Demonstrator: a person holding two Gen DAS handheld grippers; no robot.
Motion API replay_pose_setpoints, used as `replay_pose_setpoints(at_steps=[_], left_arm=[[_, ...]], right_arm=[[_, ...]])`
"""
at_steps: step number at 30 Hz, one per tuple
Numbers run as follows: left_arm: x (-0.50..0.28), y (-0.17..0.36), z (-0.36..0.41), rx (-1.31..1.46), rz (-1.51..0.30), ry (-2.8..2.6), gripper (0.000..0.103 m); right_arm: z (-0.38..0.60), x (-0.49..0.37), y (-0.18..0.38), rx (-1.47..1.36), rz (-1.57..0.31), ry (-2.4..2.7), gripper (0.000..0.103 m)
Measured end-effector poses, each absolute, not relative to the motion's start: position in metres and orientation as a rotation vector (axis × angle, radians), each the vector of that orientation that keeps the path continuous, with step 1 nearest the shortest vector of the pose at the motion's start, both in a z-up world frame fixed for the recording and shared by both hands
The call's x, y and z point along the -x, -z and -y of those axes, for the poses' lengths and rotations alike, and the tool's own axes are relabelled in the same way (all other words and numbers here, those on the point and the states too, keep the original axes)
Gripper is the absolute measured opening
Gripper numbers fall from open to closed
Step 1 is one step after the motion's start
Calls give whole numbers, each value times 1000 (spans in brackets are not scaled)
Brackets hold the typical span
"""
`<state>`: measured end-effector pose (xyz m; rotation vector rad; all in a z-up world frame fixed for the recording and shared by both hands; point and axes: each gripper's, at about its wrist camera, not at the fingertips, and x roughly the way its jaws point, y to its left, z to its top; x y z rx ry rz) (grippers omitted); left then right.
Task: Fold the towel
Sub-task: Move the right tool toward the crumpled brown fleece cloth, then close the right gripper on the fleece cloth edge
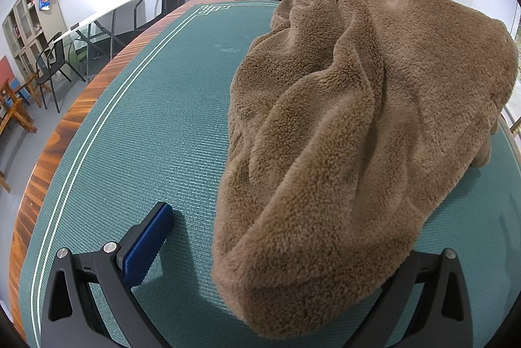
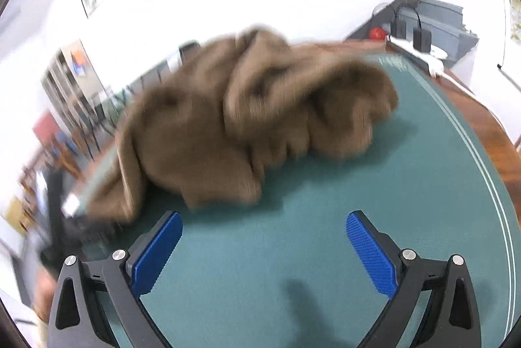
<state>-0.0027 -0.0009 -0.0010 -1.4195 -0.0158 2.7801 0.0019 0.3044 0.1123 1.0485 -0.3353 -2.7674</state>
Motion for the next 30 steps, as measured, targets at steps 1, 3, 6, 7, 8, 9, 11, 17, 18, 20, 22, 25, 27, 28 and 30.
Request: replay_pose_setpoints(at_steps=[1, 3, 6, 7, 8, 9, 11, 17, 18, 20, 22, 25, 27, 28, 30], left_arm=[[2, 1, 1, 1419, 16, -2780, 103], [2, 1, 1, 1419, 16, -2780, 103], [2, 1, 1, 1419, 16, -2780, 103], [2, 1, 1, 1419, 16, -2780, 103], [2, 1, 1, 1420, 16, -2780, 103], [2, 1, 1, 1420, 16, -2780, 103], [2, 1, 1, 1420, 15, -2780, 103], [2, 1, 1, 1420, 15, -2780, 103], [2, 1, 1, 1418, 19, -2780, 103], [1, 0, 2, 1415, 28, -2780, 103], [0, 0, 2, 1412, 37, -2780, 103], [-1, -1, 3, 1407, 50, -2780, 103], [-2, -1, 4, 1404, 59, -2780, 103], [-2, -1, 4, 1402, 64, -2781, 103], [-3, -2, 5, 1399, 73, -2781, 103]], right_arm=[[-307, 7, -119, -1012, 369, 2762, 103], [-310, 20, -130, -962, 430, 2749, 103], [-312, 47, -135, -938, 510, 2698, 102], [-314, 58, -133, -940, 533, 2678, 102], [-313, 65, -130, -947, 543, 2668, 102], [-312, 72, -128, -955, 546, 2662, 102], [-308, 83, -122, -982, 524, 2674, 102], [-314, 108, -103, -992, 598, 2665, 86], [-316, 109, -103, -981, 611, 2665, 82], [-319, 104, -109, -938, 626, 2691, 78], [-320, 93, -120, -871, 608, 2744, 78], [-320, 72, -139, -745, 528, 2848, 78], [-316, 60, -150, -685, 458, 2873, 78], [-312, 61, -152, -699, 430, 2851, 78], [-308, 72, -146, -772, 429, 2791, 78]])
